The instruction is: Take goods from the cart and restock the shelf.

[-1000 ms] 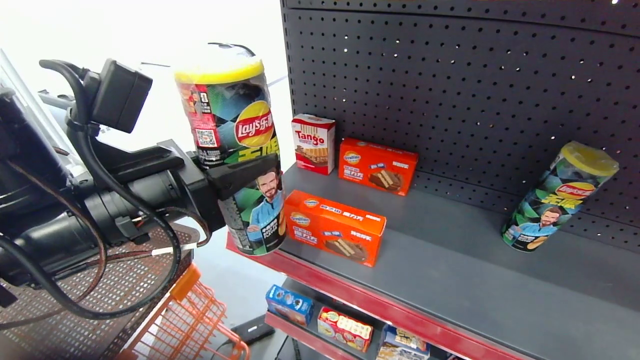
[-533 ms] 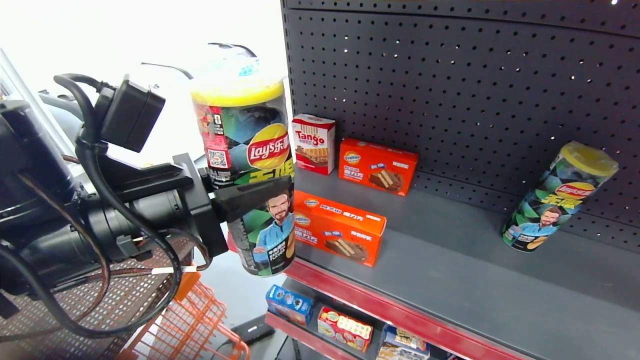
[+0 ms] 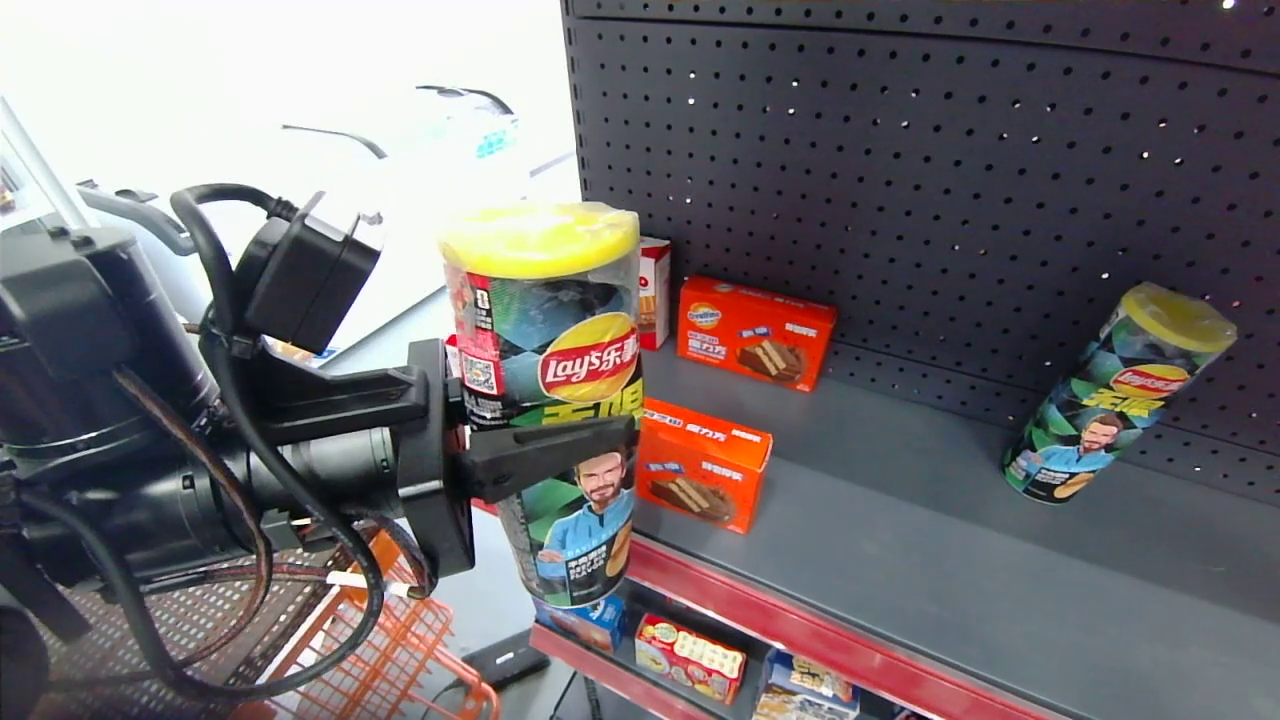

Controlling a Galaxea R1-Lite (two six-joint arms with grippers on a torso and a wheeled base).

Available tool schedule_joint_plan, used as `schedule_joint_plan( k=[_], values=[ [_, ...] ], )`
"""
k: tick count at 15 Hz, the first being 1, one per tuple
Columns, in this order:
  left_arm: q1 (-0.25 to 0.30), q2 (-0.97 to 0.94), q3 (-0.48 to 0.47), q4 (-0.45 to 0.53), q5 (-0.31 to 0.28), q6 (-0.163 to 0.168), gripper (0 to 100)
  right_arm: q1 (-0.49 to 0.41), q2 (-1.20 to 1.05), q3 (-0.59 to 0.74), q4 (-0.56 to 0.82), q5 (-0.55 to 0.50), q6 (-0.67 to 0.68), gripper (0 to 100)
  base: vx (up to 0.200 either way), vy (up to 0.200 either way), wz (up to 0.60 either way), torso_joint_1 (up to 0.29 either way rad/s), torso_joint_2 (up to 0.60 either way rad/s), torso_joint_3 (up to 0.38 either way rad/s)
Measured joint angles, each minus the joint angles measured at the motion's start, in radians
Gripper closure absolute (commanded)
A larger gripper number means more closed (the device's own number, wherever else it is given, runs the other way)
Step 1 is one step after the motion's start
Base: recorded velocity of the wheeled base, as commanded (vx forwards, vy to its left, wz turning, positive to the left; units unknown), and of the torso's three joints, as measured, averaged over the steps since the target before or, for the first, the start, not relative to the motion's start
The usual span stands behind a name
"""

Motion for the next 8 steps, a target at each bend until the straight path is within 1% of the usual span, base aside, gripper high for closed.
schedule_joint_plan(
  k=[2,6,8],
  values=[
    [0.000,0.003,-0.025,0.042,-0.020,-0.001,100,0.000,0.000,0.000,0.000,0.001,0.000,0,0.000,0.000,0.00,0.000,0.00,0.000],
    [0.005,0.018,-0.049,0.026,-0.022,0.006,100,0.000,0.000,0.000,0.000,0.002,-0.001,0,0.000,0.000,0.00,0.000,0.00,0.000],
    [0.006,0.034,-0.056,-0.011,-0.023,0.005,100,0.000,0.000,0.000,0.000,0.002,-0.001,0,0.000,0.000,0.00,0.000,0.00,0.000]
  ],
)
